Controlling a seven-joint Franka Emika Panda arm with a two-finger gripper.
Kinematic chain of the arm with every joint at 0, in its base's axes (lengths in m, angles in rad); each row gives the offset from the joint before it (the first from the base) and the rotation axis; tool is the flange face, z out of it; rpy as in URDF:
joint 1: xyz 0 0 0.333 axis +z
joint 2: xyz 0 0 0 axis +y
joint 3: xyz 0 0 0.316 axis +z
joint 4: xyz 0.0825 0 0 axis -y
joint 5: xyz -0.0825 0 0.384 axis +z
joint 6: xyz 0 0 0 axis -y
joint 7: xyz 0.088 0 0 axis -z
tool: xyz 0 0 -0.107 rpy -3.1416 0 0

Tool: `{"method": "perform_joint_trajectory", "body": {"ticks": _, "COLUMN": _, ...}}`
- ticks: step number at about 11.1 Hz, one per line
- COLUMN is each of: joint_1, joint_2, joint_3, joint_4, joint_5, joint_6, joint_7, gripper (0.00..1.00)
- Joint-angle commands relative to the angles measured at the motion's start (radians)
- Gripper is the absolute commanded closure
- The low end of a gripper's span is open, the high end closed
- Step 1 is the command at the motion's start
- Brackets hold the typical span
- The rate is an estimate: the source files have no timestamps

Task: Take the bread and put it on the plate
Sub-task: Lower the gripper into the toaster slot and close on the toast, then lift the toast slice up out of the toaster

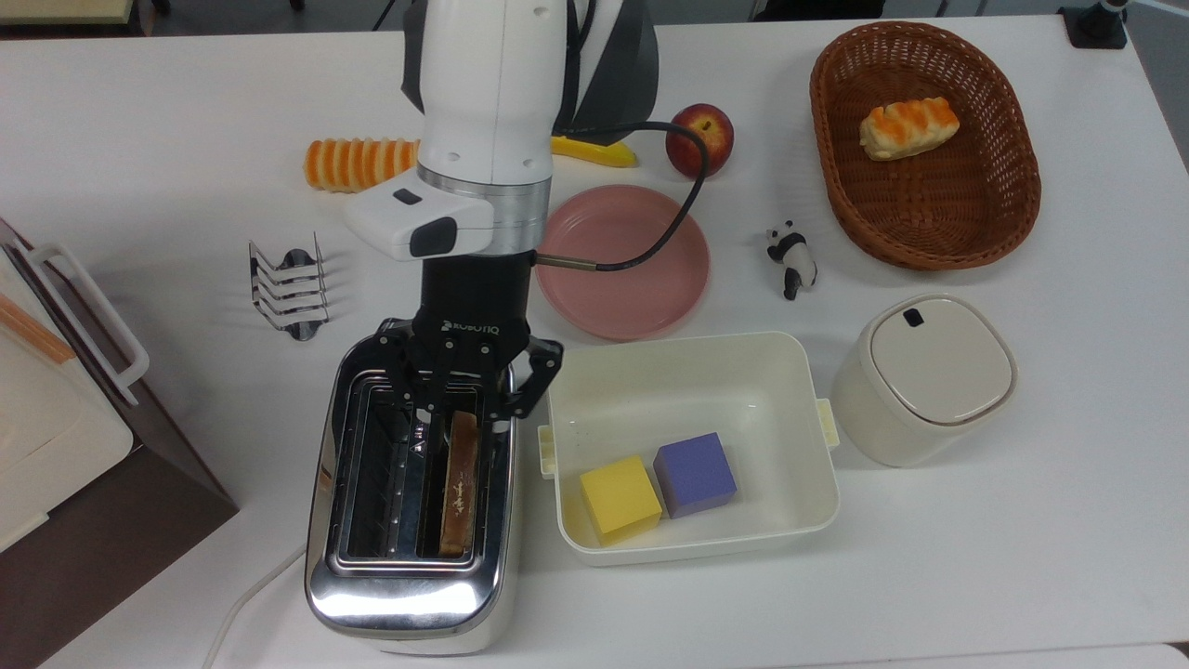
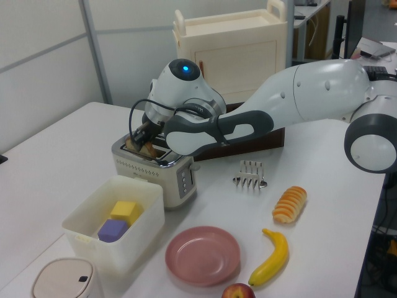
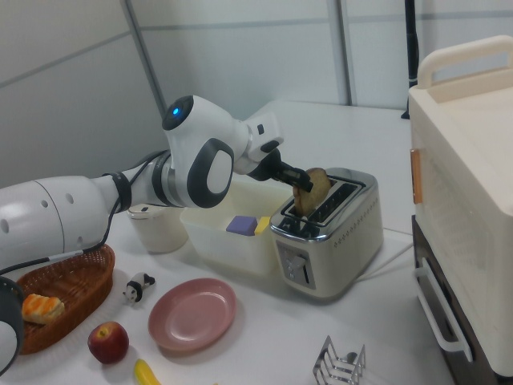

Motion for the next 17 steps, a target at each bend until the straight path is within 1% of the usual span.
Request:
{"method": "perform_joint_trajectory", "body": {"ticks": 1, "joint_1": 0.008, "joint_2": -0.006, "joint_3": -0.019, "joint_4": 0.015, "joint_5": -0.024, "joint_6": 0.007, "joint_7": 0.026, "gripper": 1.0}}
{"method": "perform_joint_trajectory", "body": {"ticks": 3, "joint_1": 0.008, "joint_2": -0.059, "joint_3": -0.021, "joint_4": 0.015, "joint_5": -0.013, "joint_6": -0.001, "joint_7": 0.03, "gripper": 1.0}}
{"method": "perform_joint_trajectory", "body": {"ticks": 5, "joint_1": 0.011, "joint_2": -0.152, "joint_3": -0.021, "joint_4": 0.012, "joint_5": 0.027, "joint_6": -0.057, "joint_7": 0.062, "gripper": 1.0}}
{"method": "perform_joint_trajectory", "body": {"ticks": 7, "joint_1": 0.014, "joint_2": -0.237, "joint_3": -0.018, "joint_4": 0.004, "joint_5": 0.066, "joint_6": -0.082, "joint_7": 0.093, "gripper": 1.0}}
{"method": "perform_joint_trajectory", "body": {"ticks": 8, "joint_1": 0.016, "joint_2": -0.271, "joint_3": -0.018, "joint_4": 0.002, "joint_5": 0.099, "joint_6": -0.133, "joint_7": 0.122, "gripper": 1.0}}
{"method": "perform_joint_trajectory", "body": {"ticks": 9, "joint_1": 0.019, "joint_2": -0.297, "joint_3": -0.015, "joint_4": 0.002, "joint_5": 0.141, "joint_6": -0.218, "joint_7": 0.131, "gripper": 1.0}}
{"method": "perform_joint_trajectory", "body": {"ticks": 11, "joint_1": 0.031, "joint_2": -0.317, "joint_3": -0.009, "joint_4": 0.001, "joint_5": 0.265, "joint_6": -0.459, "joint_7": 0.109, "gripper": 1.0}}
{"method": "perform_joint_trajectory", "body": {"ticks": 13, "joint_1": 0.034, "joint_2": -0.317, "joint_3": -0.007, "joint_4": -0.014, "joint_5": 0.397, "joint_6": -0.705, "joint_7": -0.082, "gripper": 1.0}}
{"method": "perform_joint_trajectory", "body": {"ticks": 14, "joint_1": 0.034, "joint_2": -0.317, "joint_3": -0.01, "joint_4": -0.013, "joint_5": 0.444, "joint_6": -0.828, "joint_7": -0.149, "gripper": 1.0}}
{"method": "perform_joint_trajectory", "body": {"ticks": 15, "joint_1": 0.036, "joint_2": -0.311, "joint_3": -0.007, "joint_4": -0.019, "joint_5": 0.452, "joint_6": -0.918, "joint_7": -0.173, "gripper": 1.0}}
{"method": "perform_joint_trajectory", "body": {"ticks": 16, "joint_1": 0.039, "joint_2": -0.302, "joint_3": -0.006, "joint_4": -0.045, "joint_5": 0.464, "joint_6": -0.951, "joint_7": -0.18, "gripper": 1.0}}
{"method": "perform_joint_trajectory", "body": {"ticks": 17, "joint_1": 0.045, "joint_2": -0.293, "joint_3": -0.007, "joint_4": -0.082, "joint_5": 0.485, "joint_6": -0.952, "joint_7": -0.183, "gripper": 1.0}}
